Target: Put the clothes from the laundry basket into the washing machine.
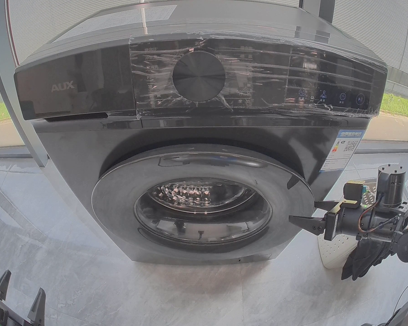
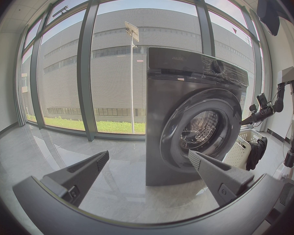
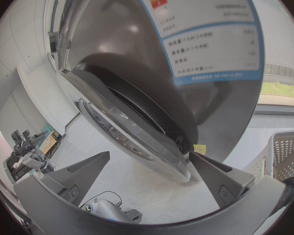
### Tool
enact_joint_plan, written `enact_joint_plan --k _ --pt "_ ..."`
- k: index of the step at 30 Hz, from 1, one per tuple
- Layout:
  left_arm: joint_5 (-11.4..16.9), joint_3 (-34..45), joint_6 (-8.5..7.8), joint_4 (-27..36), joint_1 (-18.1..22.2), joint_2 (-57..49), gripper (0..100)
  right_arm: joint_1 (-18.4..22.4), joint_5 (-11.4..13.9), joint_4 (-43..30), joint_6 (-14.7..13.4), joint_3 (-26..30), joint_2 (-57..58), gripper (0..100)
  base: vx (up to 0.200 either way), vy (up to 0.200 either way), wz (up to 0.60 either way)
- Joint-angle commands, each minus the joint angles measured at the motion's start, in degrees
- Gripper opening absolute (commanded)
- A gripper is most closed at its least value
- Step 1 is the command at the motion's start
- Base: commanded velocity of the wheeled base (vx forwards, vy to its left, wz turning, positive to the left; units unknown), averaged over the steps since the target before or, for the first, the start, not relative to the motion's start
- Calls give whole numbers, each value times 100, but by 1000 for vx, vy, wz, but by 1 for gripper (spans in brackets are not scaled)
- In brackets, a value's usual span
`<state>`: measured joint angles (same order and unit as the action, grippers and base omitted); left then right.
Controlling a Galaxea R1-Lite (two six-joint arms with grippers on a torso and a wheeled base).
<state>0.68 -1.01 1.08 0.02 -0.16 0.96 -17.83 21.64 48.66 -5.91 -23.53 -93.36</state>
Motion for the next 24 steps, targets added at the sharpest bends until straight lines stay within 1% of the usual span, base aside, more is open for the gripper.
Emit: enact_joint_plan --k 1,7,13,17,21,22,23,24 --pt "2 92 -12 -2 -2 -96 100 -168 -63 170 -15 15 -517 100 0 0 0" --pt "2 92 -12 -2 -2 -96 100 -264 -63 205 2 68 -570 100 0 0 0" --pt "2 92 -29 -2 -2 -96 100 -282 -37 187 64 481 -113 100 0 0 0" --pt "11 92 -38 6 -2 -96 100 -273 -46 143 55 595 125 100 0 0 0" --pt "11 92 -29 6 -2 -96 100 -220 -81 222 73 419 63 100 0 0 0" --pt "11 92 -12 6 -2 -96 100 -220 -98 222 55 173 -104 100 0 0 0" --pt "11 92 -3 -2 -2 -96 100 -212 -98 231 46 68 -245 100 0 0 0" --pt "11 92 6 -2 -2 -96 100 -212 -98 231 38 -38 -368 100 -200 0 0"
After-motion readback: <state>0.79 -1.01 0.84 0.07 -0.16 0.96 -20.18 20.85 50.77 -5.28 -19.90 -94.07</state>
